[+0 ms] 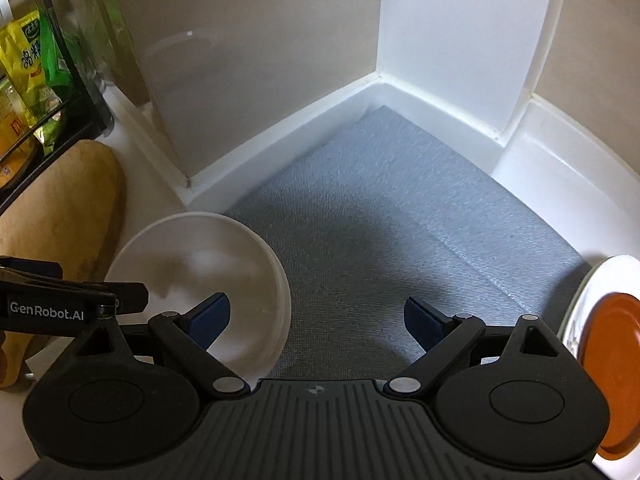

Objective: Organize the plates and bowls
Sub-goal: 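Move both tools toward the stack of white bowls, then close the left tool on the white bowl stack's rim while the right tool grips its other rim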

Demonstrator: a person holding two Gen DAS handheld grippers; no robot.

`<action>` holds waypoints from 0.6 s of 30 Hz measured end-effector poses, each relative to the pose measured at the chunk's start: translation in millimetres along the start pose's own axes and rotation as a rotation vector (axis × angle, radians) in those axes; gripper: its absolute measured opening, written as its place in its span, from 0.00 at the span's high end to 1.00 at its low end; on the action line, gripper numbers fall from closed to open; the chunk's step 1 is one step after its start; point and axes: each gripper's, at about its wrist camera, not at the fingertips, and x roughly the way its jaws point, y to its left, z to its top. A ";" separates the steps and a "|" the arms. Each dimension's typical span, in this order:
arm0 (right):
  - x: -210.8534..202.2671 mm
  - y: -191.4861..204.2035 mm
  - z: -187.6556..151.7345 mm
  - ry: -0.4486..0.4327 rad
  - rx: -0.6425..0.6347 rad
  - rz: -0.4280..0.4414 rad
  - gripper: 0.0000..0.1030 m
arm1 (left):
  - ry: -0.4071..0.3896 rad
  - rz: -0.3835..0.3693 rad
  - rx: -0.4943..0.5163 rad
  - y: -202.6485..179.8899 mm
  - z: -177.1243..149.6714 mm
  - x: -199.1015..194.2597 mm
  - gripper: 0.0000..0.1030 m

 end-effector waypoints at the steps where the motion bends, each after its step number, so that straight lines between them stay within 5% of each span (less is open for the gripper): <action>1: 2.1 -0.6 0.0 0.005 -0.002 0.001 0.08 | -0.001 0.006 0.003 -0.7 -0.5 0.8 0.00; 5: 11.5 0.2 0.3 0.028 0.000 0.019 0.14 | -0.010 -0.005 0.020 -2.9 -2.4 2.0 0.03; 7: 15.7 -0.1 0.2 0.043 -0.001 0.043 0.36 | -0.036 -0.042 0.015 -0.4 -2.0 -0.5 0.28; 8: 16.7 -0.6 0.5 0.050 -0.003 0.056 0.67 | -0.064 -0.065 0.016 0.5 -1.9 -3.7 0.39; 10: 15.6 -1.7 -1.4 0.046 0.016 0.098 0.76 | -0.063 -0.145 0.005 -0.4 -2.0 -6.6 0.80; 11: 14.3 -0.5 -2.1 0.045 0.016 0.119 0.82 | -0.057 -0.167 -0.001 -1.5 -2.4 -6.9 0.87; 18: -5.2 8.8 -0.6 -0.025 -0.013 0.126 0.86 | -0.107 -0.167 0.012 -4.1 -4.9 -26.0 0.91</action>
